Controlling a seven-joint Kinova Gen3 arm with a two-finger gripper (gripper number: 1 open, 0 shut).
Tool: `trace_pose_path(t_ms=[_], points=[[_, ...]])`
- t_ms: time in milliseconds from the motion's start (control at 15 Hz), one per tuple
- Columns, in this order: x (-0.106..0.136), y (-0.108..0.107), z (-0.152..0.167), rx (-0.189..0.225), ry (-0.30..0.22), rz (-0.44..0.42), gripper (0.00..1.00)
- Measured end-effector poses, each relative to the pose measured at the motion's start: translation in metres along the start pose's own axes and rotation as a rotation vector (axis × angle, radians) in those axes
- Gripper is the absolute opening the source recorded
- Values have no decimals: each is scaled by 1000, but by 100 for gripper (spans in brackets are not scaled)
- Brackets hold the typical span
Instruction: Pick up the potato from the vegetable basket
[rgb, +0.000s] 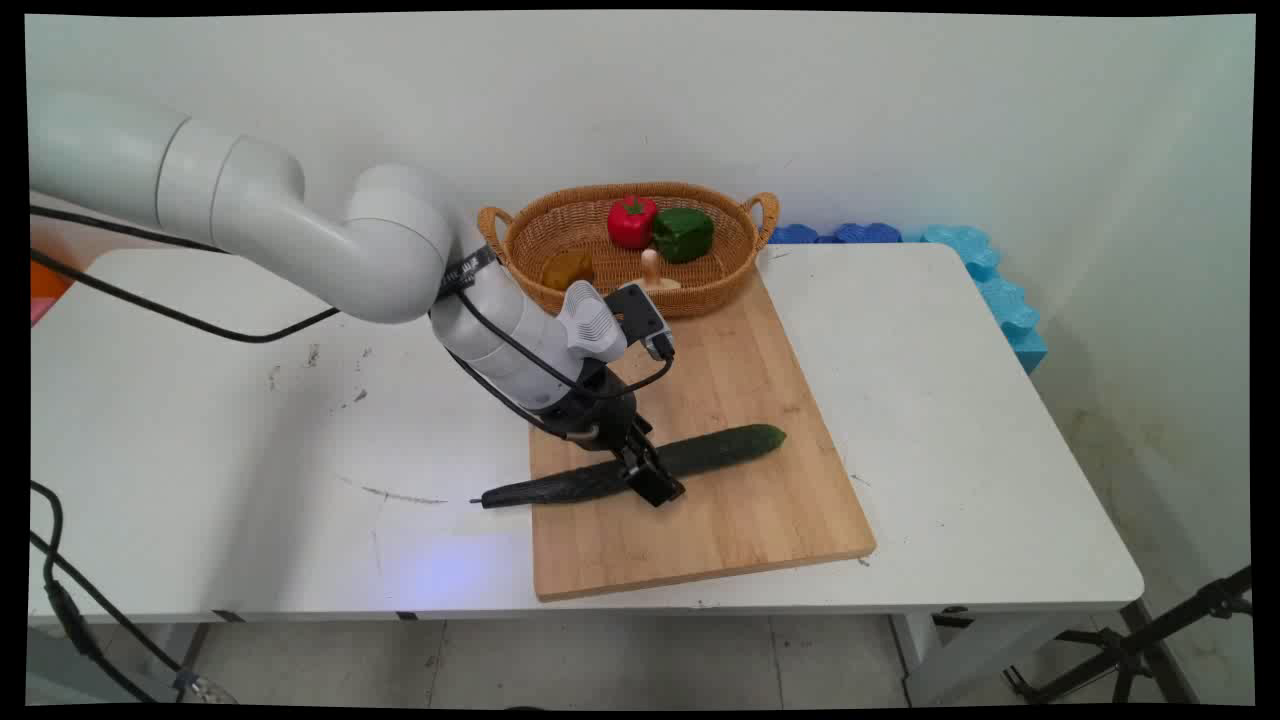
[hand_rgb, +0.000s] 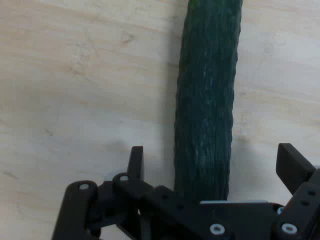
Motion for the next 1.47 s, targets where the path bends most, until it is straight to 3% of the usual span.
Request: trace_pose_path(t_ms=[667, 1067, 1467], points=[[14, -18, -27, 17, 44, 53, 100], [31, -50, -60, 71, 88, 59, 100], [46, -94, -86, 151, 125, 22, 100]])
